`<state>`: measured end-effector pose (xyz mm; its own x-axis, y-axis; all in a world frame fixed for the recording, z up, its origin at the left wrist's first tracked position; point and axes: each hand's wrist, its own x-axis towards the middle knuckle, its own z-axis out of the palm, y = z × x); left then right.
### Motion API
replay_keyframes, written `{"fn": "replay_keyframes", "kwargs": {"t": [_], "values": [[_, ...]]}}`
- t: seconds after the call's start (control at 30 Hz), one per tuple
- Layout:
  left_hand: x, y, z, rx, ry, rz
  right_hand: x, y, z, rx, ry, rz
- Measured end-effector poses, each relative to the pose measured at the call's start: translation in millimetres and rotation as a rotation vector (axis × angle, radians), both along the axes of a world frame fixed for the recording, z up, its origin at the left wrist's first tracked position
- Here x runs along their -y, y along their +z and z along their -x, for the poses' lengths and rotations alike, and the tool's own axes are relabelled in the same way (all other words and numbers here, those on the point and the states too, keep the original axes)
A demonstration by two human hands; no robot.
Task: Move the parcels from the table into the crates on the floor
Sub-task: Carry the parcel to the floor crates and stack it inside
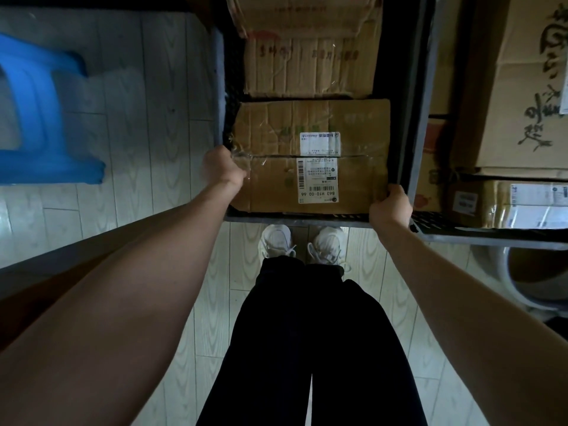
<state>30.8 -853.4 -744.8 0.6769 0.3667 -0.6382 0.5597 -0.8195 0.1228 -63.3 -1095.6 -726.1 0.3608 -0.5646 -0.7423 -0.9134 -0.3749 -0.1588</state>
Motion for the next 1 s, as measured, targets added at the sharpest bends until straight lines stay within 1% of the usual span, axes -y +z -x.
{"fn": "replay_keyframes", "kwargs": {"t": [0.13,0.23,0.37,0.57,0.73,0.83,0.93,1.0], "values": [[-4.7,-6.9,1.4,-0.004,-0.086,-0.134,-5.2,-2.5,-6.1,-0.11,0.127,0.022],[3.8,-4.7,5.5,-0.032,-0.272,-0.192,-10.1,-4.4,-9.6,-0.137,0.149,-0.052],[18.3,-8.6,7.3,-0.067,-0.531,-0.284,-19.5,-7.4,-17.8,-0.112,0.14,-0.16],[21.1,-15.6,2.8,-0.134,-0.788,-0.335,-18.8,-14.7,-30.6,-0.037,0.186,-0.186],[20.8,-31.8,4.0,-0.147,-0.772,-0.274,-12.0,-32.7,-29.1,-0.052,0.284,-0.185],[20.1,-45.7,11.2,-0.149,-0.729,-0.144,-8.9,-46.5,-24.3,-0.083,0.276,-0.207],[16.4,-64.9,22.0,-0.302,-0.621,0.038,-7.3,-57.6,-20.2,-0.124,0.262,-0.271],[15.3,-71.4,27.4,-0.418,-0.584,0.094,-7.0,-64.5,-18.5,-0.167,0.267,-0.288]]}}
